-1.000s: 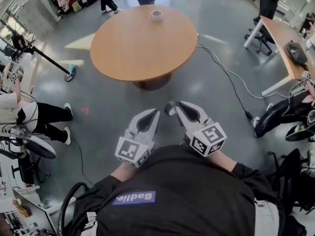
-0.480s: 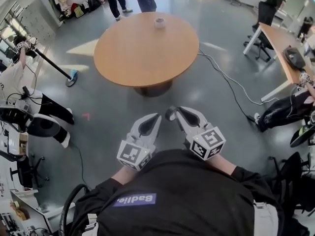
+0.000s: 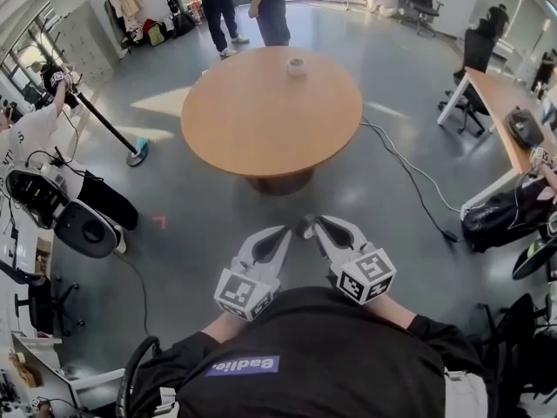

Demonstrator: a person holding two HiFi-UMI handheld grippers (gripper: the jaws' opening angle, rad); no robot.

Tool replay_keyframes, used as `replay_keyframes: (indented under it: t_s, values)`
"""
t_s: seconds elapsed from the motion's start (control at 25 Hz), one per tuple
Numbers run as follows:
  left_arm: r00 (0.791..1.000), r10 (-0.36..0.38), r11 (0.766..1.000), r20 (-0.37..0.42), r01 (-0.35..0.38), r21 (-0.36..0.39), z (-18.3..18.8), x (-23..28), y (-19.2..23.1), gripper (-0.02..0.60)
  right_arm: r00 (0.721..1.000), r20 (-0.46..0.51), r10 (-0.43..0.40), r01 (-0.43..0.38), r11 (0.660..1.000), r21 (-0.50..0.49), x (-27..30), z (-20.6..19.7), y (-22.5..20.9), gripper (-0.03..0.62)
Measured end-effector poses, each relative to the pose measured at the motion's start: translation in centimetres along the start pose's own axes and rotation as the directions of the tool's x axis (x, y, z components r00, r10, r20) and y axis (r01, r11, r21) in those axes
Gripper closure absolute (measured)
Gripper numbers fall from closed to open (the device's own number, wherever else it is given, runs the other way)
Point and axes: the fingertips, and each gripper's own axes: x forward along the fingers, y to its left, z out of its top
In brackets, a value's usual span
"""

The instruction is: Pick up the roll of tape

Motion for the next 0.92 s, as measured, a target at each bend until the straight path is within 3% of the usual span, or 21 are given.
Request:
replay_keyframes:
  t_s: [0.28,0.48,0.92]
  values:
    - [1.000,0.008,1.000,-0.003,-0.008,0.003,-0.3,2.2,0.0,0.561,1.000,-0.008,0.010,-0.010,1.000,0.004,0.3,0.4,-2.3,0.549]
    - [1.000,0.010,1.000,0.002,-0.010,0.010,0.0,-0.8,-0.1,0.562,1.000,-0.007,0.010,-0.010,1.000,-0.001,0.0,-0.1,0.6,0.549]
    - [1.000,0.010,1.000,0.001,-0.010,0.014,0.4,-0.8,0.2,0.563,1.000,-0.009,0.019,-0.019,1.000,-0.004,0.4,0.4,0.7,0.549]
